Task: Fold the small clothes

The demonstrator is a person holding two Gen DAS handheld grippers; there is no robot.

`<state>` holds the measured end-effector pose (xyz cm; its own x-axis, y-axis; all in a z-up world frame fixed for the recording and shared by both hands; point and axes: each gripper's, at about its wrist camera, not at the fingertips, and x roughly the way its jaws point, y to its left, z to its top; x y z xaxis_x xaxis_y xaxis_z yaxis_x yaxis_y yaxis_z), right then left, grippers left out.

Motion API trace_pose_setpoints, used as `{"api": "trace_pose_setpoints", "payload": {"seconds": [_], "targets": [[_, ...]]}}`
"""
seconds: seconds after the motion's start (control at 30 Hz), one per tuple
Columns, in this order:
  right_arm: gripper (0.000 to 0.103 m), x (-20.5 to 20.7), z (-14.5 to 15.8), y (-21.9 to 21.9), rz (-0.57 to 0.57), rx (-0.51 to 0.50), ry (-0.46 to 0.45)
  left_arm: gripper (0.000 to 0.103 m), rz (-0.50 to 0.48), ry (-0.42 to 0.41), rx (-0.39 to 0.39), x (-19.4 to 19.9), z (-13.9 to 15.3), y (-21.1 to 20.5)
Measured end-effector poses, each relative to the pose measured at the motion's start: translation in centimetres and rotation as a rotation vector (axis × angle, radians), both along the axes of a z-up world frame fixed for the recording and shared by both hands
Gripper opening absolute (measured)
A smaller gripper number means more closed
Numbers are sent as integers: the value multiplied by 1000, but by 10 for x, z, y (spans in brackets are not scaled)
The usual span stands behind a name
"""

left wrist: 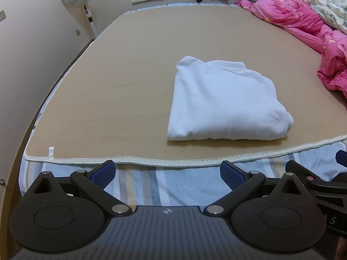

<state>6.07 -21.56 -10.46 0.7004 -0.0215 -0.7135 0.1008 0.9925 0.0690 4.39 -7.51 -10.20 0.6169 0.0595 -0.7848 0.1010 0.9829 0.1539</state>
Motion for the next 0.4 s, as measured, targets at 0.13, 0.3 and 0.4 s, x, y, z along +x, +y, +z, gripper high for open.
{"api": "trace_pose_setpoints", "payload": {"seconds": [0.13,0.3,0.4], "targets": [[101,0,1,-1,4,0,0,102,2,1,2,0,0,0],[101,0,0,0,3,1,1,103,5,2,7,0,-1,2],[101,0,0,-1,10,6,3,103,10,4,2,1,-1,4]]}}
